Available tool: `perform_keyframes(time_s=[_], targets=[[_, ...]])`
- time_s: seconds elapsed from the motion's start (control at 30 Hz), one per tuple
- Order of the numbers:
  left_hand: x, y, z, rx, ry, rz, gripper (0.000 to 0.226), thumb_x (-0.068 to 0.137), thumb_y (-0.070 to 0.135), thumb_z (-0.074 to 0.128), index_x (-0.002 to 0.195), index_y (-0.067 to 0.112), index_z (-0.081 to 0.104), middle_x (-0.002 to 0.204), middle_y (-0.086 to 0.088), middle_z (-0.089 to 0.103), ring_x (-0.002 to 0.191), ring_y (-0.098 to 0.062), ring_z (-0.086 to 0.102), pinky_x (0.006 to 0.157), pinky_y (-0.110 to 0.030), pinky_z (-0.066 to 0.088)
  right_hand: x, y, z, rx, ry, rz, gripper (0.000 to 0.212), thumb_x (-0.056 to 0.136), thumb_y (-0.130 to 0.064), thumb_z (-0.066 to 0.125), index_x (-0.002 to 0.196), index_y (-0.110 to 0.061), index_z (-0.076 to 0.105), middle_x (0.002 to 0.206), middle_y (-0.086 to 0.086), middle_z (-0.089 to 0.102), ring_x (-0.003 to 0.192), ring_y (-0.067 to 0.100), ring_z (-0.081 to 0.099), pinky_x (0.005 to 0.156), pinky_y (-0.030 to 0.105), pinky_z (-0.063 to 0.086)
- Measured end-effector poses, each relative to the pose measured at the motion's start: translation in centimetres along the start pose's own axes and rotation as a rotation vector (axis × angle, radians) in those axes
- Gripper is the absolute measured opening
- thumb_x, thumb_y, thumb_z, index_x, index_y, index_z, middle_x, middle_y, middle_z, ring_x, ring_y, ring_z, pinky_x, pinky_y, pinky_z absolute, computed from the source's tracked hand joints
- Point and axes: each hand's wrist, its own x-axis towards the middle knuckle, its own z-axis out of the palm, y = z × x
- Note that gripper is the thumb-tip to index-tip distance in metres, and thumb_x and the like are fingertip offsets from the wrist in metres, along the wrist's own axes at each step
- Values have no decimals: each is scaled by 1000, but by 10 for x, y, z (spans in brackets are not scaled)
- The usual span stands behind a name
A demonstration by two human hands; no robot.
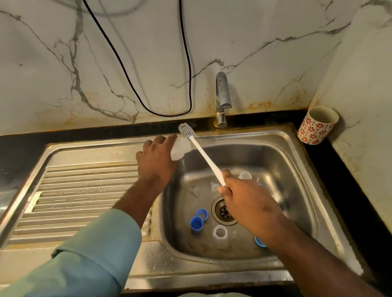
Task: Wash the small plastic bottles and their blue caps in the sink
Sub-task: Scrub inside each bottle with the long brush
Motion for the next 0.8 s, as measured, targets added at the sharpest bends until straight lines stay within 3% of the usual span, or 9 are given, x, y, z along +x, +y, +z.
perform_keyframes(time_s=[0.2, 0.43, 0.53, 0.7, 0.8], targets=[[7, -1, -6, -17, 56, -30, 66, 85, 31, 70, 144, 35, 41, 137, 0, 53, 127, -29, 46, 97, -51, 37, -11, 7, -1, -42, -11, 11, 31, 104, -34, 32, 133, -26, 42, 75, -6, 53, 71, 17, 60, 63, 35, 51], [6, -9, -2, -112, 61, -158, 63, 83, 33, 71, 140, 33, 44, 128, -3, 60, 116, -30, 54, 94, -45, 34, -39, 6, 0, -14, -80, -11, 50, 105, -28, 35, 151, -32, 17, 87, -14, 52, 85, 11, 63, 79, 33, 55], [5, -6, -2, -179, 49, -204, 63, 82, 35, 69, 140, 33, 43, 127, -3, 61, 115, -30, 56, 93, -43, 33, -39, 5, -3, 5, -63, 1, 45, 104, -28, 35, 147, -33, 25, 91, -9, 61, 84, 14, 65, 79, 35, 56], [-2, 0, -4, -380, 27, -233, 72, 82, 40, 74, 146, 29, 41, 134, -1, 58, 124, -26, 52, 102, -42, 37, -21, 3, 2, 130, -13, 20, 30, 104, -36, 35, 130, -30, 49, 68, -7, 54, 55, 8, 53, 52, 23, 45], [-7, -2, -5, -489, 59, -212, 75, 79, 37, 77, 146, 27, 45, 134, -1, 59, 122, -25, 54, 101, -38, 43, -13, 4, 3, 193, 17, 6, 25, 103, -36, 40, 119, -29, 57, 65, -5, 55, 52, 8, 51, 49, 22, 42]])
